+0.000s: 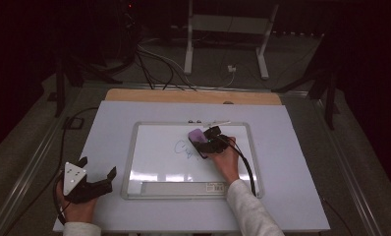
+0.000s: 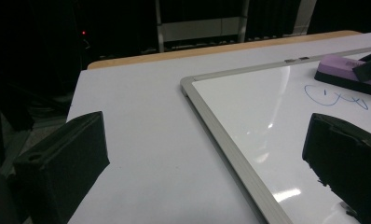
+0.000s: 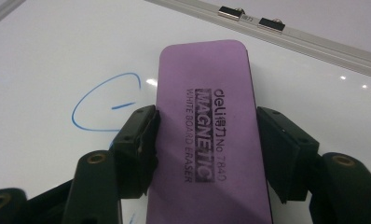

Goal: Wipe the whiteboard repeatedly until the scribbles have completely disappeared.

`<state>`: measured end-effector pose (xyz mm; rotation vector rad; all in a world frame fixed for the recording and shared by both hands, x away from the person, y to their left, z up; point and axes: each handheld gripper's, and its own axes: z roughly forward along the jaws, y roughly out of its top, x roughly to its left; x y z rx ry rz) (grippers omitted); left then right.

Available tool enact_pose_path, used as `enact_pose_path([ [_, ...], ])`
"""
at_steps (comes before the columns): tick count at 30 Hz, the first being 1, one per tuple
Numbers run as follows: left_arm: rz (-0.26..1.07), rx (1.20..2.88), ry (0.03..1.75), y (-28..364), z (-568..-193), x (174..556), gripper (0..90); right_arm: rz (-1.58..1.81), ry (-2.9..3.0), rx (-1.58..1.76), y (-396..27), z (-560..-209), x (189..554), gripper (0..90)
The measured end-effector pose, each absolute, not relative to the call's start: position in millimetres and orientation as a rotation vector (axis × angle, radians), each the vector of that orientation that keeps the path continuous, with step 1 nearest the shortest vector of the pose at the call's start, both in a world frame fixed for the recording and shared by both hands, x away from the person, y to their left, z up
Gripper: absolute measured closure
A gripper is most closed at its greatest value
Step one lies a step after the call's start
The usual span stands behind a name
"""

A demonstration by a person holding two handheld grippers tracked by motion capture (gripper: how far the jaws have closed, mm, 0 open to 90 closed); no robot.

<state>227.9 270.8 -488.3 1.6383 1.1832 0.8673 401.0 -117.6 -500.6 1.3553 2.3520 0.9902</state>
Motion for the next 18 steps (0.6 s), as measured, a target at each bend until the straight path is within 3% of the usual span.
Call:
enact_pose_path([
  [10,0.867,1.636,1.184,270,-488,227,0.9,1.029,2.521,1.182,-94,-499,376,41.1],
  [18,0.868,1.631,1.184,271,-488,227,0.9,1.010,2.410,1.293,-111,-500,385,41.1],
])
